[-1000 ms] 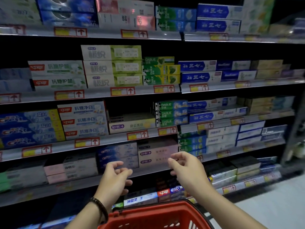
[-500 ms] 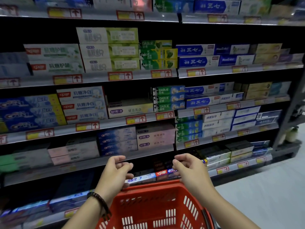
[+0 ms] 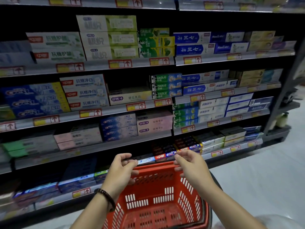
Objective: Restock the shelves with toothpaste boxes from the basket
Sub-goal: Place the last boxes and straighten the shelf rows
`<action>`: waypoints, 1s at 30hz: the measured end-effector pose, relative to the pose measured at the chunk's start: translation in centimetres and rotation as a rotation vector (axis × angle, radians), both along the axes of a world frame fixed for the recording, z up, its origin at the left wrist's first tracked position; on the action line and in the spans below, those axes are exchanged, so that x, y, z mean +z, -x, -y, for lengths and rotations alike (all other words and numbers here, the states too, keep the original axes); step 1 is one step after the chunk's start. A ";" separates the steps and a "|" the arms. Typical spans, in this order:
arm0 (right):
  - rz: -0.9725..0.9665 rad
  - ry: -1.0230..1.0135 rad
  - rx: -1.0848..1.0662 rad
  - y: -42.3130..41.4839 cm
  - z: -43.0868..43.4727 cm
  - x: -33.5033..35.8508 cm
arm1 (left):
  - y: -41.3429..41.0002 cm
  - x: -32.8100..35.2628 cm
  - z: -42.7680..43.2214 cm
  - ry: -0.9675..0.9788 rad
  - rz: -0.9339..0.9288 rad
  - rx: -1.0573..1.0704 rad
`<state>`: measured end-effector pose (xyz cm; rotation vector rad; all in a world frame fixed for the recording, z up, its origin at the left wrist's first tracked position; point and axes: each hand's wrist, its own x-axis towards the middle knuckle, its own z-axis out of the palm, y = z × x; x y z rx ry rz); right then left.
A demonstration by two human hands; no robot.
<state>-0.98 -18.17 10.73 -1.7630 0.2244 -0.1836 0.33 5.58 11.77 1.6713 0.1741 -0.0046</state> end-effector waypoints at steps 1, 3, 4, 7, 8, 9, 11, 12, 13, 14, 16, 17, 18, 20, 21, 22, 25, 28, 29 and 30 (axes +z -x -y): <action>0.004 -0.008 -0.001 0.3 0.0 0.2 | 0.4 0.1 0.1 -0.007 0.002 -0.005; 0.013 -0.013 0.000 1.0 -0.1 0.7 | 1.2 0.3 0.2 -0.013 -0.002 -0.018; 0.020 -0.013 0.002 1.2 -0.1 0.8 | 1.6 0.4 0.3 -0.011 0.003 -0.024; 0.027 -0.026 0.027 1.5 -0.1 0.8 | 2.5 0.6 0.6 -0.039 0.021 -0.017; 0.027 -0.028 0.036 1.4 -0.1 0.7 | 2.7 0.5 0.7 -0.059 0.026 -0.012; 0.024 -0.023 0.049 1.4 -0.1 0.5 | 2.9 0.3 0.7 -0.070 0.025 -0.001; 0.018 -0.041 0.066 1.4 -0.1 0.0 | 3.4 -0.1 0.6 -0.084 0.022 0.014; 0.014 -0.056 0.074 1.4 -0.2 -0.3 | 3.7 -0.3 0.6 -0.093 0.020 0.020; 0.006 -0.068 0.085 1.4 -0.2 -0.4 | 4.1 -0.5 0.5 -0.101 0.013 0.029; -0.004 -0.077 0.094 1.5 -0.3 -0.5 | 4.4 -0.8 0.4 -0.104 0.005 0.037; -0.016 -0.090 0.120 1.5 -0.5 -0.7 | 4.8 -1.2 0.1 -0.114 -0.004 0.058; -0.020 -0.092 0.131 1.5 -0.6 -0.8 | 4.8 -1.4 -0.1 -0.124 -0.008 0.066; -0.025 -0.088 0.144 1.5 -0.8 -1.0 | 4.7 -1.5 -0.3 -0.134 -0.012 0.075; -0.033 -0.082 0.154 1.3 -1.1 -1.3 | 4.3 -1.7 -0.6 -0.145 -0.021 0.086; -0.032 -0.087 0.154 1.2 -1.2 -1.5 | 4.0 -1.8 -0.7 -0.144 -0.020 0.085; -0.033 -0.093 0.149 1.1 -1.4 -1.6 | 3.8 -1.9 -0.8 -0.148 -0.026 0.085; -0.033 -0.087 0.147 -0.1 -2.0 -2.1 | 2.3 -2.7 -1.2 -0.162 -0.045 0.072; -0.050 -0.064 0.151 -1.5 -2.5 -2.6 | 0.6 -3.2 -1.6 -0.171 -0.068 0.072; -0.057 -0.068 0.149 -2.0 -2.7 -2.8 | -0.1 -3.4 -1.7 -0.165 -0.081 0.076; -0.067 -0.075 0.141 -2.5 -2.8 -3.0 | -0.9 -3.5 -1.8 -0.154 -0.098 0.074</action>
